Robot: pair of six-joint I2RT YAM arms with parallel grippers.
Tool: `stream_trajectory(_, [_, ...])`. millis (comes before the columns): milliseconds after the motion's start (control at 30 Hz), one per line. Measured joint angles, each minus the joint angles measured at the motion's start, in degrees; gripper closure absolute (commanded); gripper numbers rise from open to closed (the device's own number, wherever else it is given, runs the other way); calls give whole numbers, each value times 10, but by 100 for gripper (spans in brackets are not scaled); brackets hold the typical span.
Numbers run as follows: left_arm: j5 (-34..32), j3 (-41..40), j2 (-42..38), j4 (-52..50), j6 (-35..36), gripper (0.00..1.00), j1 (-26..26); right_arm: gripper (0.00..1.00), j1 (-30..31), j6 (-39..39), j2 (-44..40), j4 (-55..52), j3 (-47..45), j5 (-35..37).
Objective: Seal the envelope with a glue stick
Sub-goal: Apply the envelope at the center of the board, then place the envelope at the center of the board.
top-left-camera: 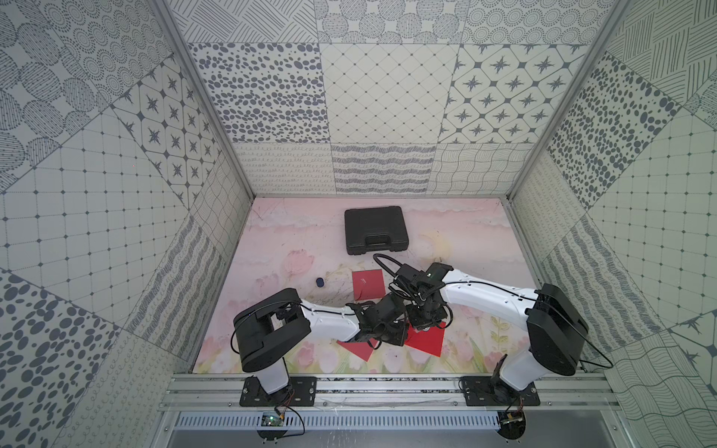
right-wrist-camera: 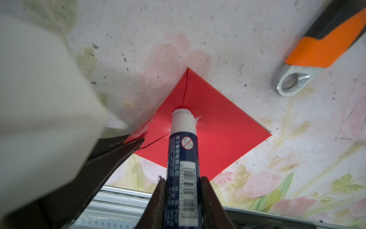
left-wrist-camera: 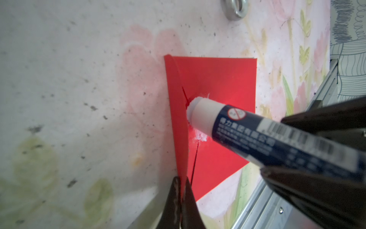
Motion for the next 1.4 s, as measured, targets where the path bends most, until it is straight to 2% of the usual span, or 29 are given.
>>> stream_trajectory(167, [-13,9,0,-14,2,100,-1,100,-39,16,-64,34,-22,-28])
stream_trajectory(400, [-26,18,-6,-51,4,100,-7,100,-165,46,-218,115,-64,-145])
stream_trajectory(567, [-50,23,-24,-98,7,100,-12,100,-212,47,-245,123,-69,-202])
stream_trajectory(633, [-63,27,-33,-118,7,95,-15,100,-223,45,-246,122,-72,-214])
stream_trajectory(700, [-72,32,-41,-140,10,81,-17,100,-230,43,-246,121,-74,-222])
stream_trajectory(767, [-79,37,-47,-158,14,73,-20,100,-235,39,-246,119,-74,-228])
stream_trajectory(933, [-83,44,-61,-187,21,62,-22,100,-245,30,-246,115,-74,-237])
stream_trajectory(1100, [-80,50,-78,-200,23,63,-20,100,-252,26,-247,110,-74,-241])
stream_trajectory(1233, [-65,52,-89,-199,24,71,-4,100,-256,22,-257,105,-74,-243])
stream_trajectory(1400, [-41,55,-90,-192,23,76,21,100,-256,20,-264,103,-74,-245])
